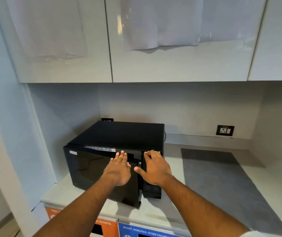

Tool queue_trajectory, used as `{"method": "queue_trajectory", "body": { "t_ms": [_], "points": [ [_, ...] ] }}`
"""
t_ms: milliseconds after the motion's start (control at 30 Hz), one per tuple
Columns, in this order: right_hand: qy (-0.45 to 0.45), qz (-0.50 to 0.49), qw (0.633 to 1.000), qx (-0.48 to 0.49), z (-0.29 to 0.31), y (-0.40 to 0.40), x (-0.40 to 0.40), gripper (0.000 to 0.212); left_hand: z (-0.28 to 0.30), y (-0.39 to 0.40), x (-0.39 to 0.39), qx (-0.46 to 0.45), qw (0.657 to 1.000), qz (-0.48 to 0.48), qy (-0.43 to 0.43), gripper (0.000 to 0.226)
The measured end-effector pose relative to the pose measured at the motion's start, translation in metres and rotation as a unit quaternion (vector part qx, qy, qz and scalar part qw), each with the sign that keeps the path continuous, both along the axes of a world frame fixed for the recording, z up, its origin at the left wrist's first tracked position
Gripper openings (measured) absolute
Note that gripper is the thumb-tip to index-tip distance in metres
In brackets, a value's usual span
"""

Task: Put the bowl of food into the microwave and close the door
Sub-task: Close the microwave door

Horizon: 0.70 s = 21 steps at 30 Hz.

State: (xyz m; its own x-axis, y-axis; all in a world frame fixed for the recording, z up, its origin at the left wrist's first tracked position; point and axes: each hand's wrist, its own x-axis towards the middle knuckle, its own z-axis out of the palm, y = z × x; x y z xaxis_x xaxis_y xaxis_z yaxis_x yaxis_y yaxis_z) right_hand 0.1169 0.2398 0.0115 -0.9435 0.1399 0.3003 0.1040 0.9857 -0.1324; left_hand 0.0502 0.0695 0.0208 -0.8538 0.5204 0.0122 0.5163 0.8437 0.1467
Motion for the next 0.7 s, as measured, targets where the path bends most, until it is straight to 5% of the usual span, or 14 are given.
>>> {"method": "queue_trajectory", "body": {
  "t_ms": [700],
  "points": [
    [0.121, -0.182, 0.976, -0.005, -0.017, -0.020, -0.051, 0.035, -0.022, 0.018, -0.069, 0.065, 0.990, -0.114, 0.052, 0.074]
  ]
}}
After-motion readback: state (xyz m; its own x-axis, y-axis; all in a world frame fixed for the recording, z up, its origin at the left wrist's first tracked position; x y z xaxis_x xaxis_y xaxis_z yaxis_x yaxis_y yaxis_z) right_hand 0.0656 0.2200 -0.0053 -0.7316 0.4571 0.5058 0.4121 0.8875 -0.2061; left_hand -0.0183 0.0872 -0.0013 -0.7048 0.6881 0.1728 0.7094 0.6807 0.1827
